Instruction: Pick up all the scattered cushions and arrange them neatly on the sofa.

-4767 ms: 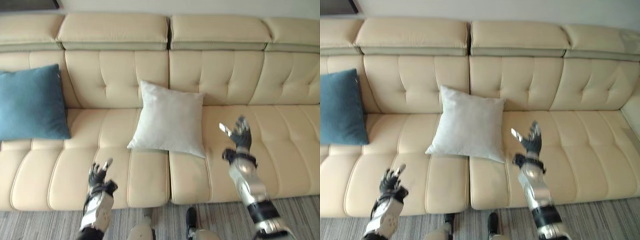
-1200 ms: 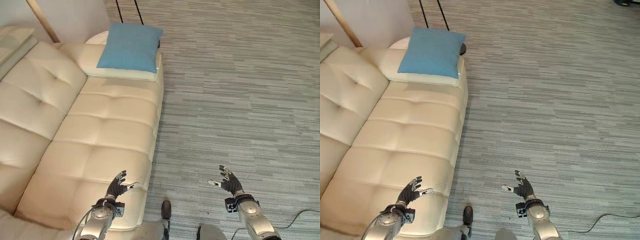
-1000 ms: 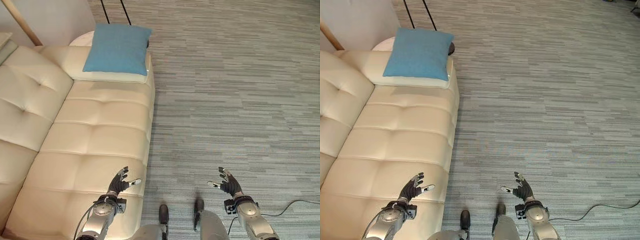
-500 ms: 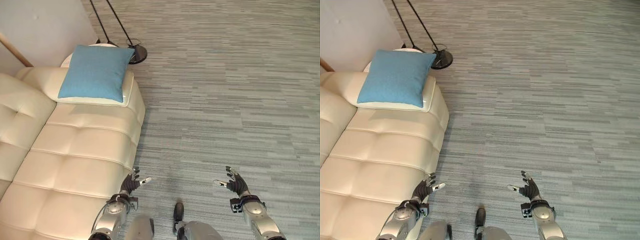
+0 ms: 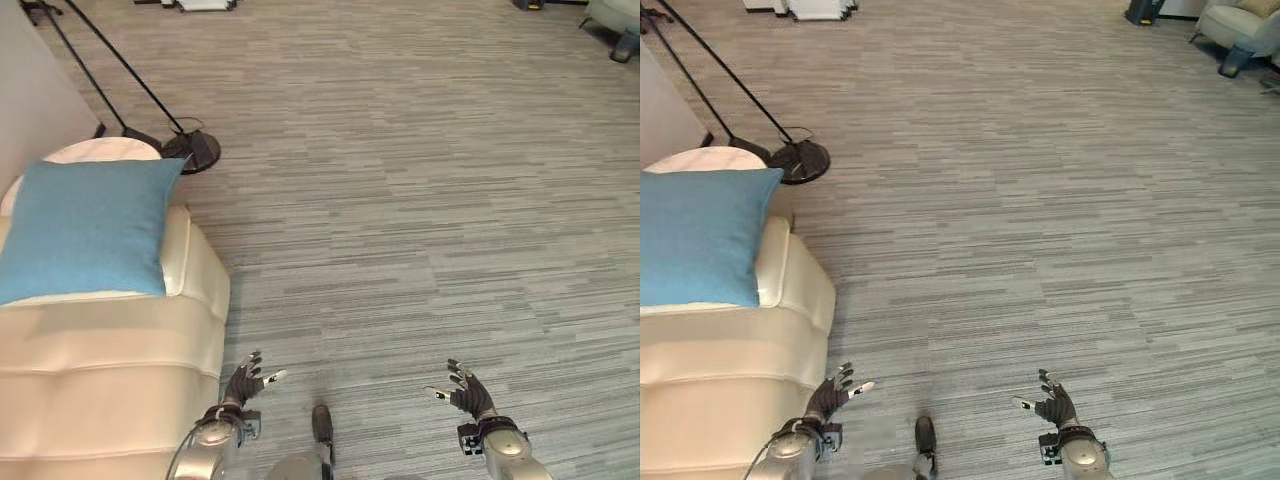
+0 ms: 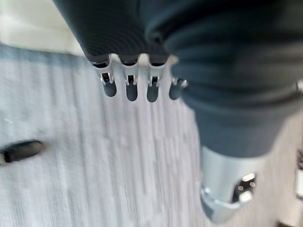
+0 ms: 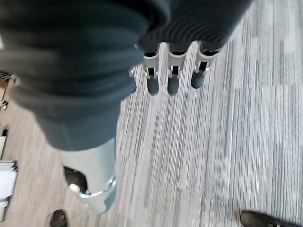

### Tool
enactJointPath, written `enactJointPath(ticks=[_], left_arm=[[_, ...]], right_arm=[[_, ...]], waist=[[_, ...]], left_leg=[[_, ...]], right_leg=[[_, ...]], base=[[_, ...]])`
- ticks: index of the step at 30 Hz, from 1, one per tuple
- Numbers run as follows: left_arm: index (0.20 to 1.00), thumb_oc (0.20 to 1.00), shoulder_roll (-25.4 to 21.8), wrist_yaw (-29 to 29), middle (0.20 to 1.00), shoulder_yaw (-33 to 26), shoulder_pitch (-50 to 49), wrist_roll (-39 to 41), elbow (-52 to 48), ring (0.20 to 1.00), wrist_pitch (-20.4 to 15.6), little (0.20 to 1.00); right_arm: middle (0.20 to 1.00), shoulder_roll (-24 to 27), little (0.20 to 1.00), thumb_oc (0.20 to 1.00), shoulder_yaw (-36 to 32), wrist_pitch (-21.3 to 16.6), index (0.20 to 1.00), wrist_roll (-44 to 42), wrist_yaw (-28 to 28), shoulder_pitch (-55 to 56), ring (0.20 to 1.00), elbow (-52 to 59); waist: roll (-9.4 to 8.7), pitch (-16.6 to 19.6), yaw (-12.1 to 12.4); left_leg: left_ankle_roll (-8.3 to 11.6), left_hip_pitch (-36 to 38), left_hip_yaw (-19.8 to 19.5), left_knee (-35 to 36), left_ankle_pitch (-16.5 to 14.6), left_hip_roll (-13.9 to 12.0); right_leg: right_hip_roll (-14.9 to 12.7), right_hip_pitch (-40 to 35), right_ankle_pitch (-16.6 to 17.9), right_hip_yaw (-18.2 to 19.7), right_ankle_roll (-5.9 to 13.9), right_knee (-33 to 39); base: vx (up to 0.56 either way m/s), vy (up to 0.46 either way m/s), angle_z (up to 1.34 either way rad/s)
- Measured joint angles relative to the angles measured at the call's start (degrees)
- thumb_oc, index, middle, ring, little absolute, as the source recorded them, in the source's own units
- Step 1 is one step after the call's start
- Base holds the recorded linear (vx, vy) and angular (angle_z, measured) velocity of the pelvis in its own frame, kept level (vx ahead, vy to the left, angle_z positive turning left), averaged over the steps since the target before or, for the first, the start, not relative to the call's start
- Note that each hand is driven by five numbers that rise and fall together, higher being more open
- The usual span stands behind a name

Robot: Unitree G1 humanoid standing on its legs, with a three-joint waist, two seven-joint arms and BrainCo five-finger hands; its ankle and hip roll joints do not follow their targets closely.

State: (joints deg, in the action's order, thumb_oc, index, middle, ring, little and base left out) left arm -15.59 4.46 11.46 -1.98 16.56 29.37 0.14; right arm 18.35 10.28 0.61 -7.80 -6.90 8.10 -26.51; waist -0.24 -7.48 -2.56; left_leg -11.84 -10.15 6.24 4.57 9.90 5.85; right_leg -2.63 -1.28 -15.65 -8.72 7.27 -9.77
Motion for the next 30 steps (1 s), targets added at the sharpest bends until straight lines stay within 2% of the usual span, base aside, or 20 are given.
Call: enactJointPath(ticks=[2,4,5,6,8,10,12,13,15,16,17,18,19,20,21,24,26,28,29,30], left_arm=[[1.000,1.000,-0.12,0.05,1.000,-0.33,0.70,-0.28,0.00,1.000,-0.37,1.000],[1.000,1.000,-1.25,0.10,1.000,-0.31,0.16,-0.29,0.09,1.000,-0.19,1.000],[1.000,1.000,-1.81,0.09,1.000,-0.39,-0.68,-0.29,0.24,1.000,-0.02,1.000],[1.000,1.000,-2.49,0.11,1.000,-0.51,-2.01,-0.30,0.47,1.000,0.18,1.000],[1.000,1.000,-3.71,0.14,1.000,-0.52,-3.43,-0.31,0.47,1.000,0.19,1.000],[1.000,1.000,-3.72,0.15,1.000,-0.33,-3.49,-0.31,0.29,1.000,0.26,1.000],[1.000,1.000,-2.83,0.06,1.000,-0.24,-2.31,-0.30,0.15,1.000,0.27,1.000],[1.000,1.000,-2.59,0.06,1.000,-0.26,-1.60,-0.30,0.14,1.000,0.26,1.000],[1.000,1.000,-2.40,0.05,1.000,-0.26,-0.61,-0.29,0.35,1.000,0.24,1.000],[1.000,1.000,-1.64,0.24,1.000,-0.49,0.79,-0.29,0.88,1.000,-0.01,1.000],[1.000,1.000,-1.68,0.45,1.000,-0.07,2.16,-0.32,1.88,1.000,-0.18,1.000],[1.000,1.000,-1.87,0.12,1.000,0.34,2.48,-0.32,1.98,1.000,-0.21,1.000],[1.000,1.000,-2.05,0.08,1.000,0.20,2.68,-0.31,1.21,1.000,-0.35,1.000],[1.000,1.000,-1.95,0.08,1.000,0.12,2.69,-0.31,1.17,1.000,-0.39,1.000],[1.000,1.000,-0.99,0.10,1.000,-0.11,1.52,-0.19,1.15,1.000,-0.38,1.000],[1.000,1.000,-0.51,0.09,1.000,-0.33,-1.64,0.39,1.15,1.000,-0.39,1.000],[1.000,1.000,-0.41,0.13,1.000,-0.34,-1.86,1.08,2.24,1.000,-0.36,1.000],[1.000,1.000,0.47,0.28,1.000,-0.78,-1.24,2.37,3.10,1.000,-0.45,1.000],[1.000,1.000,0.82,0.51,1.000,-0.75,-0.94,2.69,3.12,1.000,-0.67,1.000],[1.000,1.000,0.74,0.63,1.000,-0.75,-2.13,2.75,3.24,1.000,-0.60,1.000]], right_arm=[[1.000,-0.27,1.000,1.000,0.44,0.24,1.000,0.33,0.21,-0.07,1.000,-0.31],[1.000,-1.30,1.000,1.000,0.43,0.77,1.000,0.79,0.99,-1.35,1.000,-0.11],[1.000,-1.38,1.000,1.000,0.36,0.85,1.000,1.09,1.24,-1.85,1.000,-0.12],[1.000,-1.46,1.000,1.000,0.33,0.98,1.000,1.09,1.35,-1.88,1.000,-0.12],[1.000,-1.54,1.000,1.000,0.23,0.94,1.000,1.11,1.33,-1.29,1.000,-0.10],[1.000,-1.53,1.000,1.000,0.22,0.98,1.000,1.11,1.37,-1.11,1.000,-0.02],[1.000,-1.51,1.000,1.000,0.25,1.05,1.000,1.10,1.42,-1.39,1.000,-0.06],[1.000,-1.55,1.000,1.000,0.34,1.05,1.000,1.09,1.47,-1.56,1.000,-0.06],[1.000,-1.62,1.000,1.000,0.39,1.07,1.000,1.07,1.43,-1.34,1.000,-0.07],[1.000,-1.60,1.000,1.000,0.51,1.08,1.000,1.03,1.32,-0.91,1.000,-0.04],[1.000,-1.67,1.000,1.000,0.44,1.06,1.000,1.02,1.18,-1.04,1.000,0.03],[1.000,-1.85,1.000,1.000,0.44,1.07,1.000,1.03,1.20,-0.61,1.000,0.08],[1.000,-2.29,1.000,1.000,0.35,1.04,1.000,1.03,1.20,-0.35,1.000,-0.04],[1.000,-2.29,1.000,1.000,0.34,1.06,1.000,1.03,1.22,-0.50,1.000,-0.17],[1.000,-2.21,1.000,1.000,0.29,1.07,1.000,0.89,1.23,-1.44,1.000,-1.35],[1.000,-1.61,1.000,1.000,0.18,0.73,1.000,0.46,1.24,-2.81,1.000,-1.38],[1.000,-1.19,1.000,1.000,-0.09,0.77,1.000,-0.14,1.12,-5.04,1.000,-1.46],[1.000,-0.41,1.000,1.000,-0.10,0.79,1.000,-0.14,0.99,-5.65,1.000,-1.26],[1.000,-0.11,1.000,1.000,-0.24,0.75,1.000,-0.15,0.80,-4.85,1.000,-1.20],[1.000,-0.16,1.000,1.000,-0.10,0.76,1.000,-0.16,0.74,-5.13,1.000,-1.21]], waist=[[-0.37,0.15,0.28],[-0.49,0.15,2.18],[-0.38,0.08,2.58],[-0.06,-0.04,3.05],[-0.73,0.24,3.03],[-1.39,0.25,3.00],[0.18,-0.92,2.00],[0.76,-1.74,1.60],[0.80,-2.26,0.99],[0.14,-3.21,0.35],[0.20,-3.39,-0.17],[-0.49,-3.27,-1.43],[-2.04,-3.37,-1.95],[-2.16,-3.56,-1.96],[-1.15,-3.84,-1.90],[0.36,-3.78,-1.49],[-0.34,-4.12,-1.03],[-1.92,-4.52,0.72],[-3.07,-4.56,1.76],[-3.35,-4.55,2.60]], left_leg=[[0.40,0.16,-1.30,-0.23,-0.93,1.31],[2.48,0.13,-2.51,-0.99,-2.24,1.79],[3.42,0.62,-2.53,-1.58,-3.38,1.75],[3.83,2.51,-3.01,-1.48,-4.45,0.78],[2.89,3.90,-3.75,-1.65,-6.66,0.73],[2.02,4.66,-4.65,-1.41,-6.26,0.56],[2.05,4.83,-6.40,-1.41,-6.26,-0.89],[2.42,5.23,-6.92,-1.33,-6.40,-1.55],[4.09,5.89,-7.98,-1.22,-6.48,-2.07],[5.77,6.87,-10.42,-1.72,-8.59,-2.00],[6.88,5.79,-12.44,-2.60,-9.38,-2.24],[6.94,5.62,-14.09,-2.26,-9.46,-2.02],[6.97,6.98,-13.50,-1.60,-9.48,-1.88],[6.97,7.38,-13.39,-1.21,-9.48,-2.05],[8.23,9.59,-12.75,-0.07,-10.69,-4.87],[10.36,11.57,-10.18,-2.41,-13.11,-10.05],[13.08,7.01,-10.31,-12.70,-13.02,-10.22],[17.16,-1.68,-10.09,-27.96,-10.32,-9.58],[18.32,-4.58,-8.90,-34.67,-10.00,-9.21],[17.43,-4.93,-7.57,-33.96,-10.68,-9.75]], right_leg=[[-3.48,0.55,2.57,-0.59,1.12,0.57],[-3.84,0.15,2.79,-0.51,0.91,-0.66],[-3.85,1.05,2.76,-0.43,0.69,-4.42],[-3.93,4.08,2.56,-0.27,0.78,-13.95],[-5.06,9.76,2.98,1.14,1.02,-27.06],[-5.77,13.60,0.84,1.48,1.01,-29.21],[-4.41,15.71,0.52,0.99,0.34,-18.51],[-3.58,16.74,1.99,1.16,-0.41,-12.04],[-2.68,18.64,7.82,1.81,-0.18,-1.32],[-1.60,20.84,14.26,4.34,0.37,4.78],[-0.50,19.91,15.83,7.66,2.20,10.61],[-0.83,19.35,16.29,8.93,2.57,13.39],[-2.06,18.46,16.84,8.82,1.34,12.58],[-1.99,18.26,18.08,8.90,0.42,12.55],[-0.53,16.90,20.29,7.10,-1.71,10.88],[3.20,13.45,21.45,4.17,-4.46,10.32],[3.63,11.99,19.99,2.23,-6.88,10.86],[2.89,10.38,18.37,0.68,-9.52,10.71],[2.25,10.06,18.73,-0.23,-10.17,10.11],[2.27,9.00,18.30,-1.03,-11.25,10.11]], base=[[0.10,0.114,0.53],[0.16,0.177,0.35],[0.13,0.121,0.18],[0.13,0.097,0.10],[0.16,0.062,0.06],[0.20,0.012,0.06],[0.21,-0.041,0.23],[0.14,-0.040,0.28],[0.30,-0.156,0.46],[0.45,-0.253,0.86],[0.40,-0.233,1.34],[0.29,-0.162,1.48],[0.30,-0.187,1.14],[0.20,-0.131,0.89],[0.20,-0.147,0.56],[0.18,-0.156,0.45],[0.17,-0.152,0.58],[0.11,-0.069,0.66],[0.18,-0.042,0.46],[0.23,-0.023,0.39]])
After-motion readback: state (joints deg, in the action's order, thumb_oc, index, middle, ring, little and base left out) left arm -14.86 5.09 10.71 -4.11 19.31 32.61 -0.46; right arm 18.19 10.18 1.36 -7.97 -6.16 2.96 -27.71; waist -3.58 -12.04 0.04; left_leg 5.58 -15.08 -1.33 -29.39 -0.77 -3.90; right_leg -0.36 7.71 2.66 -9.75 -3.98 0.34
